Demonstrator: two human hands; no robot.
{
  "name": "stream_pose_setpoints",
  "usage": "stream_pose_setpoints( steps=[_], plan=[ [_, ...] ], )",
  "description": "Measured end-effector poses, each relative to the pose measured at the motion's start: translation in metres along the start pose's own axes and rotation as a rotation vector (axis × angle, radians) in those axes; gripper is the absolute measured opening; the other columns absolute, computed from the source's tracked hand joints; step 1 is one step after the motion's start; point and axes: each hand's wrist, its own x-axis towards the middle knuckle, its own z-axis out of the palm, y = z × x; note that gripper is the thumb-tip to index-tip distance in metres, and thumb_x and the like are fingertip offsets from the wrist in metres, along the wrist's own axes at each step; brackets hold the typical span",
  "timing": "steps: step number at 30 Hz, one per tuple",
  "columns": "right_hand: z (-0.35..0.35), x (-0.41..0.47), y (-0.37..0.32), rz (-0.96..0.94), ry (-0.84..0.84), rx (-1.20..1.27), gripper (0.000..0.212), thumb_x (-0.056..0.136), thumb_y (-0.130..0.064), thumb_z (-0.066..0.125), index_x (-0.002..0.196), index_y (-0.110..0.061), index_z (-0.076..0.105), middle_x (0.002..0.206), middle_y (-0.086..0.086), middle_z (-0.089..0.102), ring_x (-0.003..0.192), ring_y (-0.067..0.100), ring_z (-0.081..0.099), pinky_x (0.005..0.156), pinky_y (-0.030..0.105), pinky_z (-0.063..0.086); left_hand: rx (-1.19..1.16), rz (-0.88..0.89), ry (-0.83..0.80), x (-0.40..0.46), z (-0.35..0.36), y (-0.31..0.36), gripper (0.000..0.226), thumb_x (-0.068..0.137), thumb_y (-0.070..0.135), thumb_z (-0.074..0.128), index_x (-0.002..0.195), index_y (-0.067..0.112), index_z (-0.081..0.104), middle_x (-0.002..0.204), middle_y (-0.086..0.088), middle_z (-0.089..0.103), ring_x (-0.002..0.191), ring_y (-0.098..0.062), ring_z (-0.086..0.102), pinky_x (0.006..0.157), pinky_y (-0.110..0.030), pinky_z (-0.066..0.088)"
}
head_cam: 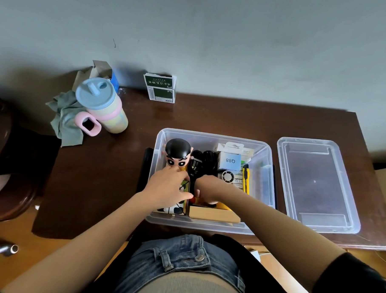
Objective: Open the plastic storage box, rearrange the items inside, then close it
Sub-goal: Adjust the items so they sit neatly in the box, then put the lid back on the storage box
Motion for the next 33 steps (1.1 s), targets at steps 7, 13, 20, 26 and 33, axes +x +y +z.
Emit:
stream_pose_setpoints(
  steps=[7,13,20,26,33],
  plan=[
    [-0.006,-0.011,-0.005,0.010,0.129,-0.009,0.019,0.089,-0.001,0.054,0.103,-0.005,0.068,0.095,0.008,0.068,0.086,0.024,0.063,0.079,0.034,0.054,0.027,0.003,-0.015,0.001,0.000,0.000,0.053,0.085,0.053,0.059,0.129,0.023,0.053,0.131,0.002,0.051,0.121,-0.017,0.045,0.093,-0.032,0.042],
    [-0.048,-0.069,0.030,0.025,0.375,0.396,0.016,0.091,-0.012,0.058,0.093,-0.013,0.074,0.088,-0.002,0.074,0.068,0.007,0.068,0.068,0.020,0.054,0.003,0.006,-0.068,0.004,-0.003,0.002,0.048,0.087,0.049,0.058,0.127,0.022,0.055,0.136,0.002,0.048,0.124,-0.017,0.044,0.096,-0.037,0.044],
    [-0.027,-0.089,0.080,0.459,0.413,0.330,0.022,0.091,-0.008,0.044,0.081,0.001,0.062,0.084,0.012,0.072,0.074,0.026,0.069,0.074,0.032,0.055,0.027,0.048,-0.038,0.013,-0.003,0.017,0.031,0.093,0.036,0.054,0.122,0.025,0.059,0.127,0.004,0.056,0.116,-0.015,0.053,0.096,-0.035,0.045],
    [0.005,-0.047,0.074,0.576,0.245,0.044,0.027,0.088,0.002,0.049,0.111,-0.007,0.059,0.111,0.007,0.063,0.102,0.023,0.062,0.066,0.025,0.043,0.057,0.141,-0.075,0.020,-0.003,0.036,0.029,0.095,0.027,0.053,0.122,0.022,0.062,0.130,0.001,0.057,0.117,-0.017,0.053,0.098,-0.035,0.042],
    [0.019,-0.021,0.075,0.653,0.274,0.035,0.027,0.088,0.004,0.047,0.107,-0.008,0.063,0.106,0.005,0.065,0.097,0.020,0.063,0.062,0.023,0.044,-0.052,0.111,0.105,0.008,-0.010,0.021,0.025,0.095,0.028,0.051,0.116,0.022,0.064,0.119,0.005,0.060,0.109,-0.012,0.054,0.094,-0.030,0.042]
  ],
)
